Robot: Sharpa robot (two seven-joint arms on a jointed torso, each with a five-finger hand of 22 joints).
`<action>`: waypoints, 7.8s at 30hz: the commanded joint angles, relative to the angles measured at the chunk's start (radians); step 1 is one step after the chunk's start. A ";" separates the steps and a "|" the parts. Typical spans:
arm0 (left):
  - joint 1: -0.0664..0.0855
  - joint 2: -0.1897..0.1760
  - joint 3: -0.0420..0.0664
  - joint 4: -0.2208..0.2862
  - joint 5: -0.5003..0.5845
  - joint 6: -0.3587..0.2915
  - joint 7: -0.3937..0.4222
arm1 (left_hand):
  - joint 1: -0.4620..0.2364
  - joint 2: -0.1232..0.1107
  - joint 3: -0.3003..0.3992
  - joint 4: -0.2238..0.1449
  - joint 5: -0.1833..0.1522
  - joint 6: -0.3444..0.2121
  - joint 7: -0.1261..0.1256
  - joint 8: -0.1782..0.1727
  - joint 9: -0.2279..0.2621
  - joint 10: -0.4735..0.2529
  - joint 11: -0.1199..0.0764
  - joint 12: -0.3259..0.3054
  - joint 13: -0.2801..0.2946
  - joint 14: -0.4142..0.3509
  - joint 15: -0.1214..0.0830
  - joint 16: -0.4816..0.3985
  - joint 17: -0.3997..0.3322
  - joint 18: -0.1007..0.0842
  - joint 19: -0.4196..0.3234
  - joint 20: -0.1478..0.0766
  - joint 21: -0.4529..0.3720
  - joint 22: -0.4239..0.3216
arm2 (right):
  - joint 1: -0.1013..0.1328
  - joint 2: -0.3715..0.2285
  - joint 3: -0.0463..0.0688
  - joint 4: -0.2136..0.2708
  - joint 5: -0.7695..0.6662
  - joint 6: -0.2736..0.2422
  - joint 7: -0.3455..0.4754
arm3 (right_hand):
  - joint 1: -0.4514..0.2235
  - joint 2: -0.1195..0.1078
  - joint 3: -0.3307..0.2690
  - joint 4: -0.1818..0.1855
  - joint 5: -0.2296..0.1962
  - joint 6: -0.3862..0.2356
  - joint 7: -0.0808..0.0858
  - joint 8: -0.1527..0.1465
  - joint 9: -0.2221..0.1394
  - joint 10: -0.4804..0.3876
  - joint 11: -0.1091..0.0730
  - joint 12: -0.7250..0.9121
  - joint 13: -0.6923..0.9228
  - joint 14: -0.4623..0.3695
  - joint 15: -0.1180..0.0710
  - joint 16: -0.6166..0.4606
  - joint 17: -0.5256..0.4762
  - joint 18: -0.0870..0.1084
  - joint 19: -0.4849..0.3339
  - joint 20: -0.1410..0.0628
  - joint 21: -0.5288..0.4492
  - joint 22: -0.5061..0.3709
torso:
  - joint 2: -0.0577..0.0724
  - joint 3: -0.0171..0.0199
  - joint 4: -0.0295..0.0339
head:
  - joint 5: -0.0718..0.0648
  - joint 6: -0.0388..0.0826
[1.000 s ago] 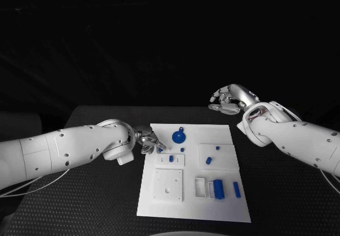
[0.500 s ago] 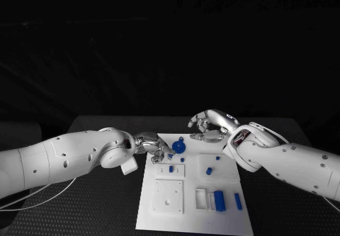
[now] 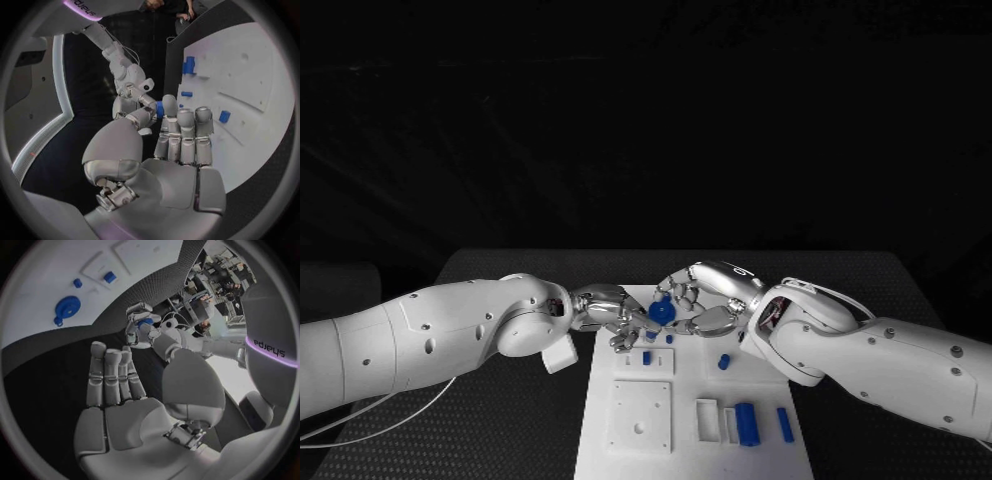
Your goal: Assemble the parts on the task board
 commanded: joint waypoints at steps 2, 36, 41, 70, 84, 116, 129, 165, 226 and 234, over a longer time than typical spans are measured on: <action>0.001 0.001 0.001 0.001 0.013 0.058 0.024 | 0.049 0.040 0.020 -0.025 0.007 -0.009 -0.001 -0.001 0.002 -0.007 0.000 -0.004 -0.001 -0.035 -0.031 -0.005 0.000 -0.009 -0.009 -0.113 -0.005 0.002 | -0.002 -0.005 -0.012 0.019 -0.044 0.069 0.035 | 0.025 -0.001 -0.007 0.000 0.009 -0.008 -0.008 -0.002 -0.004 -0.016 -0.003 -0.002 -0.007 -0.019 -0.001 0.001 0.002 0.014 -0.017 0.004 -0.001 0.024 | 0.000 -0.0010 -0.0003 | 0.000 -0.003; 0.001 0.008 0.001 -0.001 0.007 0.070 0.015 | 0.050 0.044 0.016 -0.026 0.007 -0.008 -0.001 0.000 0.004 -0.008 0.000 -0.004 -0.001 -0.036 -0.031 -0.003 0.002 -0.010 -0.009 -0.113 -0.005 0.003 | -0.007 -0.001 -0.019 0.034 -0.036 0.072 0.058 | 0.017 0.077 0.079 0.068 -0.146 0.132 -0.042 0.084 0.008 -0.007 -0.033 0.046 -0.057 -0.015 -0.026 0.041 -0.015 0.014 -0.011 0.001 0.036 0.021 | 0.000 -0.0007 0.0005 | 0.007 -0.022; 0.001 0.008 0.001 -0.002 0.006 0.071 0.015 | 0.050 0.044 0.016 -0.026 0.007 -0.008 -0.001 0.000 0.005 -0.008 0.000 -0.004 -0.001 -0.037 -0.031 -0.003 0.002 -0.011 -0.009 -0.113 -0.005 0.003 | -0.007 -0.001 -0.019 0.035 -0.039 0.061 0.056 | 0.008 0.074 0.072 0.066 -0.145 0.144 -0.048 0.094 0.015 0.000 -0.039 0.051 -0.063 -0.010 -0.032 0.045 -0.018 0.014 -0.004 -0.003 0.041 0.021 | 0.000 -0.0009 0.0005 | 0.007 -0.023; 0.001 0.006 0.001 -0.001 0.062 0.029 0.005 | -0.042 -0.024 -0.035 0.064 0.000 -0.044 0.009 -0.031 -0.002 -0.018 0.009 -0.004 -0.003 -0.047 -0.024 -0.001 0.002 -0.014 -0.013 -0.113 -0.016 0.008 | -0.015 0.002 -0.019 0.033 -0.133 -0.024 -0.007 | -0.028 0.055 0.021 0.043 -0.062 0.184 -0.067 0.121 0.046 0.040 -0.059 0.066 -0.097 0.028 -0.053 0.062 -0.034 0.014 0.039 -0.026 0.051 0.016 | 0.000 -0.0009 0.0010 | 0.002 -0.021; 0.001 0.004 0.001 -0.001 0.062 0.026 -0.001 | -0.046 -0.035 -0.036 0.074 0.000 -0.046 0.010 -0.036 -0.006 -0.019 0.010 -0.004 -0.003 -0.048 -0.023 -0.001 0.002 -0.012 -0.013 -0.114 -0.017 0.009 | -0.015 -0.001 -0.019 0.033 -0.145 -0.036 -0.030 | -0.041 0.062 0.019 0.047 -0.050 0.194 -0.072 0.125 0.051 0.047 -0.063 0.068 -0.101 0.035 -0.056 0.064 -0.035 0.014 0.045 -0.029 0.052 0.016 | 0.000 -0.0009 0.0003 | 0.000 -0.021; 0.002 0.000 0.001 0.000 0.062 0.006 -0.029 | -0.066 -0.065 -0.043 0.109 0.000 -0.033 0.009 -0.047 -0.021 -0.024 0.009 0.002 -0.001 -0.049 -0.024 0.000 0.000 -0.004 -0.009 -0.112 -0.024 0.014 | -0.018 -0.008 -0.019 0.041 -0.170 -0.073 -0.082 | -0.062 0.056 0.021 0.058 -0.035 0.207 -0.078 0.128 0.056 0.062 -0.070 0.071 -0.109 0.049 -0.064 0.067 -0.038 0.014 0.062 -0.037 0.053 0.015 | 0.000 -0.0010 0.0011 | -0.004 -0.021; 0.002 0.002 0.001 0.001 0.066 -0.035 -0.035 | -0.092 -0.069 -0.056 0.128 -0.001 -0.040 0.011 -0.054 -0.027 -0.027 0.011 0.002 -0.001 -0.050 -0.022 -0.001 -0.001 -0.007 -0.010 -0.110 -0.026 0.015 | -0.018 -0.006 -0.019 0.046 -0.171 -0.064 -0.095 | -0.070 0.053 0.021 0.062 -0.032 0.208 -0.078 0.128 0.057 0.064 -0.071 0.071 -0.110 0.051 -0.065 0.066 -0.039 0.014 0.065 -0.039 0.053 0.015 | 0.000 -0.0008 0.0005 | -0.005 -0.018; 0.002 0.008 0.001 0.000 0.094 -0.050 -0.043 | -0.099 -0.053 -0.065 0.142 -0.001 -0.048 0.016 -0.067 -0.042 -0.032 0.015 0.004 -0.001 -0.056 -0.018 0.002 -0.002 -0.006 -0.015 -0.107 -0.030 0.022 | -0.021 -0.001 -0.019 0.055 -0.204 -0.082 -0.190 | -0.081 0.044 0.032 0.074 -0.028 0.213 -0.081 0.127 0.059 0.069 -0.073 0.071 -0.114 0.058 -0.067 0.065 -0.041 0.014 0.072 -0.043 0.051 0.014 | 0.000 -0.0014 0.0005 | -0.006 -0.016; 0.002 0.016 0.000 0.006 0.074 -0.161 -0.066 | -0.058 0.118 -0.018 -0.064 0.161 0.060 -0.015 -0.036 -0.059 0.047 -0.012 0.004 -0.015 -0.010 -0.043 0.027 0.006 -0.007 0.022 -0.122 -0.007 0.027 | -0.022 0.002 -0.019 0.049 -0.210 -0.064 -0.231 | -0.117 0.005 0.024 0.095 -0.028 0.189 -0.071 0.108 0.055 0.052 -0.064 0.061 -0.123 0.045 -0.061 0.051 -0.048 0.014 0.062 -0.040 0.037 0.013 | 0.000 -0.0010 0.0002 | -0.006 -0.019; 0.002 0.015 0.000 0.010 0.071 -0.171 -0.077 | -0.070 0.119 -0.012 -0.077 0.177 0.068 -0.016 -0.035 -0.061 0.054 -0.014 0.002 -0.017 -0.006 -0.045 0.027 0.006 -0.007 0.027 -0.124 -0.006 0.027 | -0.022 0.001 -0.019 0.041 -0.209 -0.059 -0.243 | -0.128 -0.008 0.000 0.097 -0.028 0.164 -0.060 0.093 0.052 0.032 -0.054 0.055 -0.128 0.029 -0.051 0.041 -0.053 0.014 0.046 -0.033 0.024 0.013 | 0.000 -0.0009 0.0005 | -0.005 -0.019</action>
